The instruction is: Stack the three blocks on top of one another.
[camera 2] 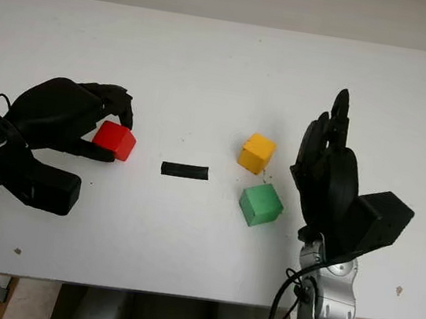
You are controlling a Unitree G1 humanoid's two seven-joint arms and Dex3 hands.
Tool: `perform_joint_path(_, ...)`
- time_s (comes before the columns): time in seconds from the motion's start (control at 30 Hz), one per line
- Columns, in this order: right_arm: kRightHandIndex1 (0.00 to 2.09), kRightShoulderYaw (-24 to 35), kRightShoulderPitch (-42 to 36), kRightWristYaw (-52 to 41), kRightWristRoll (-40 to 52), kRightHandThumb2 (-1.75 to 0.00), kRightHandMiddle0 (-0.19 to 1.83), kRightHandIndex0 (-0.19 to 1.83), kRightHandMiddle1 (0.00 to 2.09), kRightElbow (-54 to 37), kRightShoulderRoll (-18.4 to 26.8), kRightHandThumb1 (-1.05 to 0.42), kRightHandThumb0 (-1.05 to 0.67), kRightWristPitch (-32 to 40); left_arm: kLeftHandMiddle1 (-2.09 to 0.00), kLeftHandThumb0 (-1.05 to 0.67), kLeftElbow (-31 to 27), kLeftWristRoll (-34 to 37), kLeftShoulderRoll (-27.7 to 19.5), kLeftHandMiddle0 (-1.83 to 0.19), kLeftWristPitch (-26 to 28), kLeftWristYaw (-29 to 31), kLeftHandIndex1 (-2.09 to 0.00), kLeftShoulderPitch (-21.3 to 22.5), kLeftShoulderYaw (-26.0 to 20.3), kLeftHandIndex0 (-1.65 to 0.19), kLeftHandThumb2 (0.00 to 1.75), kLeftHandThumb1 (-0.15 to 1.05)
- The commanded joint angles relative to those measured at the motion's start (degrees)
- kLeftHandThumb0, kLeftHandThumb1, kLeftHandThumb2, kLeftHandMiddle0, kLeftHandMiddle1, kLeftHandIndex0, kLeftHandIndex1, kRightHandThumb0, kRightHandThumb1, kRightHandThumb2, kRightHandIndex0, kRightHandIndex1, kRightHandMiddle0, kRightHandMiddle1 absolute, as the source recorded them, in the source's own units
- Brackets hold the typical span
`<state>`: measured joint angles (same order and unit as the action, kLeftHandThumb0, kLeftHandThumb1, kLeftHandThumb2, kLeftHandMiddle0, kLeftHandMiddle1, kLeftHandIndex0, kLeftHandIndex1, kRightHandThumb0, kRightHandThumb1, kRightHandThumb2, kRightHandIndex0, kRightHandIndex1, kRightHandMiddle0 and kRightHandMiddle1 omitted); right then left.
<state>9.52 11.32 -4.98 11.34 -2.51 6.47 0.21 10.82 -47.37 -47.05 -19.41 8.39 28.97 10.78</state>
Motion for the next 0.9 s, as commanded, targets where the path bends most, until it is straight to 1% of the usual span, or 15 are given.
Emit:
perform_joint_path(0.0, 0.00, -0.08, -0.63, -0.13, -0.38, -0.64, -0.19, -0.19, 0.00, -1.05, 0.27, -1.05, -0.77, -0.18, -0.06, -0.44, -0.60, 2.21, -0.02, -0.33, -1.08, 0.62, -1.70, 0.54, -0.34, -0.12, 0.11, 1.05)
perform_joint_path(0.07, 0.00, -0.08, -0.72, -0.13, -0.38, -0.64, -0.19, -0.19, 0.00, -1.21, 0.20, -1.05, -0.77, 0.05, -0.06, -0.44, -0.49, 5.87, 0.65, -0.34, -2.06, 1.55, -1.70, 0.79, -1.10, -0.11, 0.12, 1.05)
perform_joint_path(0.17, 0.00, -0.11, -0.76, -0.11, -0.39, -0.64, -0.19, -0.19, 0.00, -1.18, 0.06, -1.05, -0.77, 0.09, -0.06, -0.43, -0.40, 12.60, 1.79, -0.34, -3.39, 3.51, -1.63, 1.31, -2.22, -0.14, 0.13, 1.05)
perform_joint_path(0.2, 0.00, -0.14, -0.79, -0.08, -0.46, -0.64, -0.19, -0.19, 0.00, -1.15, 0.04, -1.05, -0.78, 0.06, -0.06, -0.43, -0.45, 14.37, 2.14, -0.35, -3.65, 4.07, -1.58, 1.51, -2.53, -0.17, 0.12, 1.05)
perform_joint_path(0.27, 0.00, -0.27, -0.87, -0.06, -0.70, -0.64, -0.19, -0.19, 0.00, -1.12, 0.06, -1.05, -0.77, -0.04, -0.06, -0.44, -0.65, 16.97, 2.83, -0.35, -4.19, 4.73, -1.55, 2.00, -2.93, -0.20, 0.12, 1.05)
perform_joint_path(0.37, 0.00, -0.33, -0.92, 0.02, -0.77, -0.64, -0.19, -0.19, 0.00, -1.23, -0.13, -1.05, -0.77, 0.03, -0.05, -0.45, -1.32, 19.84, 4.07, -0.34, -4.59, 5.78, -1.60, 2.74, -3.10, -0.20, 0.12, 1.05)
perform_joint_path(0.43, 0.00, -0.42, -0.98, 0.17, -0.86, -0.64, -0.19, -0.19, 0.00, -1.29, -0.29, -1.05, -0.77, -0.02, -0.05, -0.45, -1.96, 21.07, 5.00, -0.34, -4.50, 6.49, -1.64, 3.03, -3.11, -0.19, 0.11, 1.05)
perform_joint_path(0.6, 0.00, -0.66, -1.26, 0.39, -1.19, -0.65, -0.19, -0.19, 0.00, -1.54, -0.44, -1.05, -0.76, -0.31, -0.05, -0.45, -2.35, 22.90, 7.14, -0.34, -5.40, 7.70, -1.59, 3.61, -2.62, -0.21, 0.12, 1.05)
perform_joint_path(0.67, 0.00, -0.68, -1.28, 0.56, -1.19, -0.65, -0.19, -0.19, 0.00, -1.76, -0.52, -1.05, -0.77, -0.04, -0.05, -0.45, -2.14, 23.12, 7.91, -0.34, -6.00, 8.08, -1.63, 3.90, -2.31, -0.21, 0.14, 1.05)
perform_joint_path(0.73, 0.00, -0.68, -1.36, 0.60, -1.06, -0.65, -0.19, -0.19, 0.00, -1.87, -0.58, -1.05, -0.76, 0.08, -0.06, -0.44, -1.87, 23.28, 8.78, -0.35, -6.48, 8.26, -1.64, 4.16, -2.11, -0.21, 0.12, 1.05)
perform_joint_path(0.8, 0.00, -0.69, -1.45, 0.59, -1.00, -0.65, -0.19, -0.19, 0.00, -1.90, -0.63, -1.05, -0.76, 0.10, -0.06, -0.44, -1.69, 22.92, 9.59, -0.36, -6.45, 8.33, -1.62, 4.39, -1.85, -0.23, 0.10, 1.05)
perform_joint_path(0.87, 0.00, -0.68, -1.51, 0.37, -0.83, -0.65, -0.19, -0.19, 0.00, -1.88, -0.59, -1.05, -0.76, 0.08, -0.06, -0.44, -1.40, 22.68, 10.54, -0.36, -6.02, 8.51, -1.54, 4.62, -1.49, -0.26, 0.09, 1.05)
